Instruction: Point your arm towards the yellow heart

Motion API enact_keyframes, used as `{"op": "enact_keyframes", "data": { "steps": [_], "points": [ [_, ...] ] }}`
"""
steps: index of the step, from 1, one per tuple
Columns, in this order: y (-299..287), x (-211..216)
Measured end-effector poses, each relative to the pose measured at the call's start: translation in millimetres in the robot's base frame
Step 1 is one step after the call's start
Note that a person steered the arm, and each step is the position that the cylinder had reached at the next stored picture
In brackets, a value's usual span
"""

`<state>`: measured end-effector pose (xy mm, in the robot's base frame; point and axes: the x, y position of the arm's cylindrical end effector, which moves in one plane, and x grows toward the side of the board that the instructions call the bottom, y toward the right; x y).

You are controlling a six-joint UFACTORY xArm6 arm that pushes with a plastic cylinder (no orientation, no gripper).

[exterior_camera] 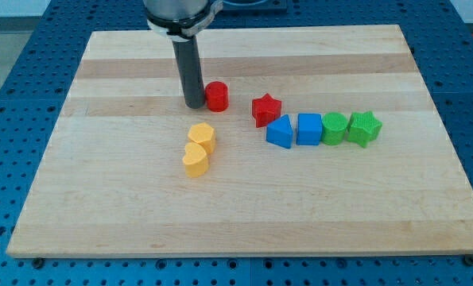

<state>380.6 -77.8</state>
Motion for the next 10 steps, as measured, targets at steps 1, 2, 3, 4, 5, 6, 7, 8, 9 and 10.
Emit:
{"op": "enact_keyframes", "data": {
  "steps": [1, 2, 3, 4, 5, 6, 7, 8, 9, 10],
  "points": [
    [9, 0],
    [21, -9],
    [31, -17],
    [28, -17],
    [4, -14],
    [-23, -5],
    [-41, 25],
    [-55, 57],
    [-57, 85],
    [-47, 105]
  ]
}}
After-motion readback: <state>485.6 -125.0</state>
